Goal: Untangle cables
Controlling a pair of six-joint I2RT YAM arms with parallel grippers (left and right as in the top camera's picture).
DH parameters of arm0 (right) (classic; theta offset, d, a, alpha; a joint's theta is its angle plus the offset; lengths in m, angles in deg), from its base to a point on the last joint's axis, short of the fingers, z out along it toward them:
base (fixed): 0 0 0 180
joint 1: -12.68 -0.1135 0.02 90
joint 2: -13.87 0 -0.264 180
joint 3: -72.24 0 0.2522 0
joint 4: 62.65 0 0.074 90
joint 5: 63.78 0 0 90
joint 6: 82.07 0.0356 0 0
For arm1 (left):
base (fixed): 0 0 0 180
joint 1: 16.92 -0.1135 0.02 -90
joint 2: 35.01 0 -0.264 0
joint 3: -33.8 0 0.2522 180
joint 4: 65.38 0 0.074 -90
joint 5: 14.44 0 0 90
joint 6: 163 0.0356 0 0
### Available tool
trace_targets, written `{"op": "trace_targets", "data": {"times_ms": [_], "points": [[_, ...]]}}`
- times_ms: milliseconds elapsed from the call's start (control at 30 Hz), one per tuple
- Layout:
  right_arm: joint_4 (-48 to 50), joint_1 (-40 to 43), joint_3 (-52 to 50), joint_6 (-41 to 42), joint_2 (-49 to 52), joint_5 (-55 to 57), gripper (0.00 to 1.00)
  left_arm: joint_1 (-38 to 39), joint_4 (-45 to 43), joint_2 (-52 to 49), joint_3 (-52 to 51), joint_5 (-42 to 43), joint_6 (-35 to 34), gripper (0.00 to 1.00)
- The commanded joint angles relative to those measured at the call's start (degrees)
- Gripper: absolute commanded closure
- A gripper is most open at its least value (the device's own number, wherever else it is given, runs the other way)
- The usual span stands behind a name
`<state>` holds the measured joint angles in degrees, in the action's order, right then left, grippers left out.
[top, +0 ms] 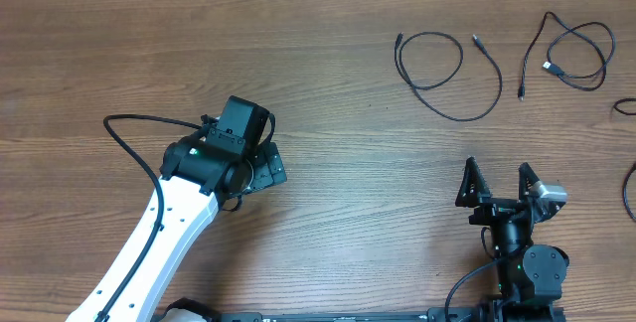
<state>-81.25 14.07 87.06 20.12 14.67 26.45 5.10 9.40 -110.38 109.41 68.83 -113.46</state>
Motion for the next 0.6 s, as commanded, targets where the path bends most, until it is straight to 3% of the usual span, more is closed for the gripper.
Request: {"op": "trace_targets", "data": {"times_ms": [0,200,567], "points": [[0.1,-0.2,-0.6,-0.3,-0.6,-0.3,0.0,-0.2,-0.5,0.4,-0.3,-1.2,0.2,0.01],[0.1,-0.2,-0.6,-0.3,-0.6,-0.3,0.0,-0.3,-6.1,0.4,-0.2,-1.5,0.3,0.0],[0.1,-0.2,-0.6,-0.3,-0.6,-0.3,0.0,-2.1,-7.6,7.3,0.5,-5.6,8.8,0.0]]}}
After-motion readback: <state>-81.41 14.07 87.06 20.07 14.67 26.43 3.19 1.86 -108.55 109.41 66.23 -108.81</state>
